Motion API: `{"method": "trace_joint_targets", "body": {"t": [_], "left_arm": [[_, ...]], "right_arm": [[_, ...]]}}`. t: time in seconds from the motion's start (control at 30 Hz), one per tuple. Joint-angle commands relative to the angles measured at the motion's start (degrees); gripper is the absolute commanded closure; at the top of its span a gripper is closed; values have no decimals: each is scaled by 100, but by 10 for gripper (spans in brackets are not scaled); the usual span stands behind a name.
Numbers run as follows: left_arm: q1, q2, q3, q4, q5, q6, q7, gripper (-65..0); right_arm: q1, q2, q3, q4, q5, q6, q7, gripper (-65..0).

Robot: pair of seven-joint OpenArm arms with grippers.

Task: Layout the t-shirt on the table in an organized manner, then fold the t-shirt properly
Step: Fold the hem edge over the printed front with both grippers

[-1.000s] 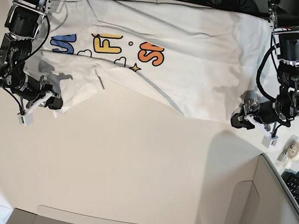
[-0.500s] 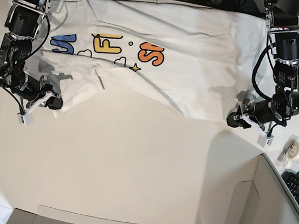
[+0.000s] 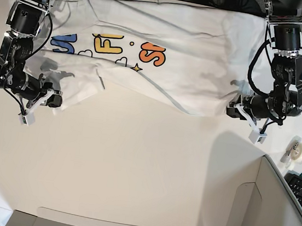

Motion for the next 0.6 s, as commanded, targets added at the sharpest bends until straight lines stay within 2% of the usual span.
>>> {"method": "trace_joint_targets", "body": {"t": [0.0, 0.17, 0.33, 0.57], "left_arm": [[-132, -89, -54, 320, -98, -23, 40, 0], [96, -71, -54, 1182, -98, -23, 348, 0], [386, -89, -54, 1946, -98, -23, 374, 0], [773, -89, -54, 2861, -98, -23, 374, 0]], "right_arm": [[-22, 124, 40, 152, -292, -113, -275, 0], [-356, 133, 295, 987, -301, -113, -284, 0], [-813, 97, 647, 2051, -310, -113, -530, 0], [-1367, 124, 1069, 3440, -301, -113, -548, 0]]}}
